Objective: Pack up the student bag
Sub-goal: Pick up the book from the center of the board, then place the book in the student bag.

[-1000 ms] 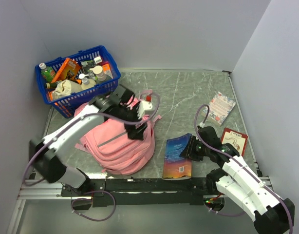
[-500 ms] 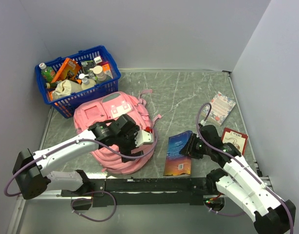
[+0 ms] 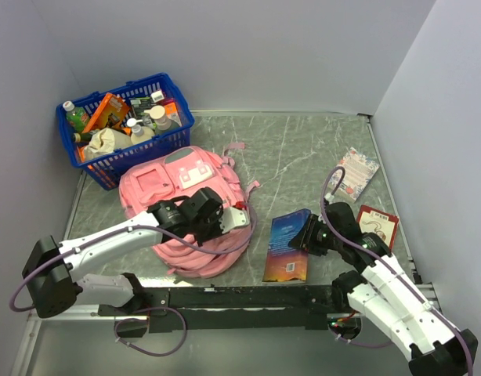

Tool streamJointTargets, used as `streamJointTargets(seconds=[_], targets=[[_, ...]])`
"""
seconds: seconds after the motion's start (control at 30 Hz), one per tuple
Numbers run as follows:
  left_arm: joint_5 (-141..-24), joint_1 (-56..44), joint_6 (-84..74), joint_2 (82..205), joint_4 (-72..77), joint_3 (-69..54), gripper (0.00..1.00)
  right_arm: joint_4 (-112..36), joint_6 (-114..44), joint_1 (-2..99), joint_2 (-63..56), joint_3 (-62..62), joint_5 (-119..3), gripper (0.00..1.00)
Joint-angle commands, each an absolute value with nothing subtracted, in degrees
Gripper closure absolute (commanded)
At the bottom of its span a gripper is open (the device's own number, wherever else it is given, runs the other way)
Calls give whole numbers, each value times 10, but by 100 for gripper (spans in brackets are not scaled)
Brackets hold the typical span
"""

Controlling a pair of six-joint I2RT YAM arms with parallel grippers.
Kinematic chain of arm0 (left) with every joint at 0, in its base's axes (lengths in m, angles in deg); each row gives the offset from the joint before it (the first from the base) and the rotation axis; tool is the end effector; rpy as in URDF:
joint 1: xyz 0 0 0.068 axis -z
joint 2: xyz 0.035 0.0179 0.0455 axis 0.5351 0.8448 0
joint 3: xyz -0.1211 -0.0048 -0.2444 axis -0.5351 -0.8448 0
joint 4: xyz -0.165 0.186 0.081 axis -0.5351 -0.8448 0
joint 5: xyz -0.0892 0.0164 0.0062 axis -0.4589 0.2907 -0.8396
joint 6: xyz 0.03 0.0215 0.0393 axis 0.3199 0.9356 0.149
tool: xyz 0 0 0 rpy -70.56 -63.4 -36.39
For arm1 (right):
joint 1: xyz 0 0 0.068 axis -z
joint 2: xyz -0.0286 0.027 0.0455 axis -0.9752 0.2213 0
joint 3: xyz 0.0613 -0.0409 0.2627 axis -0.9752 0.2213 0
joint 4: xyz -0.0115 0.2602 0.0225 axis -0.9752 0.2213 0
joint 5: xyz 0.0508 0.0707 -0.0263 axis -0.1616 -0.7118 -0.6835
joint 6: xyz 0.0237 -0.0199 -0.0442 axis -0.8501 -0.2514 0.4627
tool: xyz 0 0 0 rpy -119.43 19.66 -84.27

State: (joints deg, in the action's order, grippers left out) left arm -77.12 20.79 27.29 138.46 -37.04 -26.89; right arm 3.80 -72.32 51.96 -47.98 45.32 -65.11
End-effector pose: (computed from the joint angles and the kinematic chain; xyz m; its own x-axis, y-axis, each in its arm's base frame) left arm 0.1464 -0.1984 0.2546 -0.1728 0.8183 -0.5482 0.9386 0.3055 0.1602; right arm 0.1135 0.0633 0.2233 -0.8753 0.3333 -0.3505 0.0639 0.7980 0.5992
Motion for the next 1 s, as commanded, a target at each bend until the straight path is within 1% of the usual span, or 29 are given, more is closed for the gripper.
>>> streamJointTargets(seconds=[0.0, 0.07, 0.23, 0.37, 0.53, 0.77, 0.93, 0.97], targets=[[-671, 205, 280, 1399, -364, -224, 99, -46, -752, 519, -510, 426, -691, 100], [-655, 205, 294, 1395, -367, -188, 99, -64, -753, 517, -513, 435, -719, 100], [-613, 204, 327, 1373, -377, -98, 99, -221, -786, 518, -548, 481, -799, 100], [-605, 202, 353, 1344, -366, -52, 99, -266, -803, 518, -534, 490, -828, 100], [-612, 202, 366, 1297, -354, -71, 99, -307, -817, 518, -540, 487, -845, 100], [-622, 202, 346, 1278, -358, -115, 99, -221, -802, 518, -585, 421, -838, 100], [-631, 202, 341, 1286, -358, -120, 99, -260, -867, 519, -596, 460, -872, 100], [-633, 202, 341, 1289, -359, -121, 99, -288, -879, 519, -597, 473, -894, 100]])
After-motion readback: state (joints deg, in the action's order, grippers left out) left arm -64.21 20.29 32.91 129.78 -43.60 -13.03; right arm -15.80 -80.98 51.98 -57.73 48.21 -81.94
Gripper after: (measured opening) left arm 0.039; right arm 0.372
